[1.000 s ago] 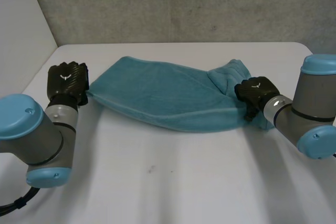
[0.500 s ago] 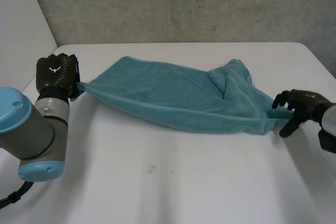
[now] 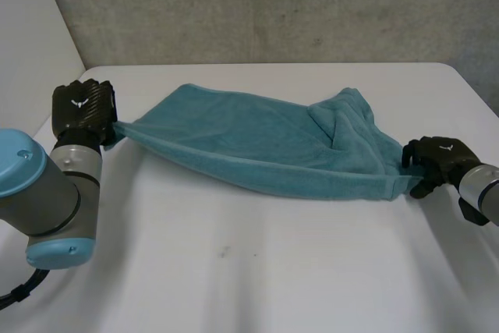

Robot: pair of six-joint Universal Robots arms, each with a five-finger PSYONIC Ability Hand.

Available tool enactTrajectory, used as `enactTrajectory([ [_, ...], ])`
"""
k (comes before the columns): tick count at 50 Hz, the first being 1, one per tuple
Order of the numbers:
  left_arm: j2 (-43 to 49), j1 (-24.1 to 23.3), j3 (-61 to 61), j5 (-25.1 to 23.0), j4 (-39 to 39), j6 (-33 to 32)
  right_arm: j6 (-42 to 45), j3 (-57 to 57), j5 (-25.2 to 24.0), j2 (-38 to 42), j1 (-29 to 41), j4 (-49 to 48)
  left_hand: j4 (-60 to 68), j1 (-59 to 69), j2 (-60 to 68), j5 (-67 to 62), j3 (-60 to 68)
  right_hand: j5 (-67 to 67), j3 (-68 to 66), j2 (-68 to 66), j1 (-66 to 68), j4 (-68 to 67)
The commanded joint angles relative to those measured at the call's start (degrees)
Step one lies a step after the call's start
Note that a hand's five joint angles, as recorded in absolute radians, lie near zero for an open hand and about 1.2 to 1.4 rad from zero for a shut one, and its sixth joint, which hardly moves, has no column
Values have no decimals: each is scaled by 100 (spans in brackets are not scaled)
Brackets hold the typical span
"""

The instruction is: Fold the laundry

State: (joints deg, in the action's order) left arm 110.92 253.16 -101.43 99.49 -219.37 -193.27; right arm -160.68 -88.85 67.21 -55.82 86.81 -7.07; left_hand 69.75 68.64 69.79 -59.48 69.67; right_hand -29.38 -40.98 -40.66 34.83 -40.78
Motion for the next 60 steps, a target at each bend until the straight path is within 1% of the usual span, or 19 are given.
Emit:
enactTrajectory([
  [1, 0, 5, 0, 0, 0, -9, 10, 298, 72, 387, 29, 39, 1025, 1136, 1021, -1052, 1033, -2309, -2148, -2181, 2764, -2168],
  [2, 0, 14, 9, 9, 0, -9, 10, 298, 73, 388, 29, 39, 1025, 1136, 1021, -1052, 1033, -2319, -2158, -2191, 2773, -2178],
  [3, 0, 14, 9, 9, 0, -9, 2, 351, 64, 396, 47, 39, 1025, 1136, 1021, -1052, 1033, -4045, -3884, -3917, 4499, -3904],
  [7, -9, 31, 18, -9, 44, -26, -42, 342, 46, 308, 29, -67, 1025, 1136, 1021, -1052, 1033, -4062, -3902, -3934, 4517, -3922],
  [11, -114, 22, 44, -97, 211, -26, -191, 185, 73, -908, -41, -225, 1025, 1136, 1021, -1052, 1033, -4062, -3902, -3934, 4517, -3922],
  [14, -545, 40, 79, -184, 518, -18, -393, 166, 116, -1762, -102, -234, 1025, 1136, 1021, -1052, 1033, -4062, -3902, -3934, 4517, -3922],
  [18, -1420, 145, 175, -255, 1079, -18, -482, 351, 152, -2381, -164, -23, 1025, 1136, 1021, -1052, 1033, -4062, -3902, -3934, 4517, -3922],
  [20, -1828, 181, 255, -307, 1345, -44, -412, 832, 143, -2976, -286, 851, 1025, 1136, 1021, -1052, 1033, -4062, -3902, -3934, 4517, -3922],
  [21, -2176, 224, 368, -368, 1588, -53, -412, 834, 143, -2979, -287, 856, 1025, 1136, 1021, -1052, 1033, -4062, -3902, -3934, 4517, -3922],
  [23, -2502, 294, 543, -456, 1869, -70, -167, 1482, 3, -3373, -838, 1923, 1025, 1136, 1021, -1052, 1033, -4062, -3902, -3934, 4517, -3922],
  [25, -2751, 392, 738, -580, 2144, -70, 104, 1763, -67, -3426, -1067, 2372, 1025, 1136, 1021, -1052, 1033, -4062, -3902, -3934, 4517, -3922],
  [29, -2988, 628, 1290, -1035, 2985, -62, 889, 2188, -305, -3427, -1219, 3220, 1025, 1136, 1021, -1052, 1033, -4062, -3902, -3934, 4517, -3922],
  [31, -2971, 690, 1423, -1150, 3241, -61, 1607, 2416, -340, -3383, -1157, 3824, 1025, 1136, 1021, -1052, 1033, -4062, -3902, -3934, 4517, -3922],
  [34, -2796, 717, 1494, -1239, 3549, -70, 1995, 2495, -279, -3077, -956, 4081, 1025, 1136, 1021, -1052, 1033, -4062, -3902, -3934, 4517, -3922],
  [40, -1594, 717, 1564, -1248, 3647, -175, 2085, 2496, 37, -2416, -366, 4064, 1025, 1136, 1021, -1052, 1033, -4062, -3902, -3934, 4517, -3922],
  [42, -1269, 717, 1591, -1248, 3656, -254, 2172, 2513, 361, -1900, 28, 4012, 1025, 1136, 1021, -1052, 1033, -4062, -3902, -3934, 4517, -3922],
  [51, 621, 611, 2345, -1160, 3612, -659, 2234, 2970, 1092, -404, 548, 3255, 1025, 1136, 1021, -1052, 1033, -4062, -3902, -3934, 4517, -3922],
  [55, 1019, 541, 2760, -1178, 3603, -677, 2173, 3645, 1583, 123, 819, 3036, 1025, 1136, 1021, -1052, 1033, -4062, -3902, -3934, 4517, -3922],
  [60, 1037, 260, 2857, -1195, 3559, -589, 2138, 3762, 1760, 212, 1215, 3027, 1025, 1136, 1021, -1052, 1033, -4062, -3902, -3934, 4517, -3922],
])
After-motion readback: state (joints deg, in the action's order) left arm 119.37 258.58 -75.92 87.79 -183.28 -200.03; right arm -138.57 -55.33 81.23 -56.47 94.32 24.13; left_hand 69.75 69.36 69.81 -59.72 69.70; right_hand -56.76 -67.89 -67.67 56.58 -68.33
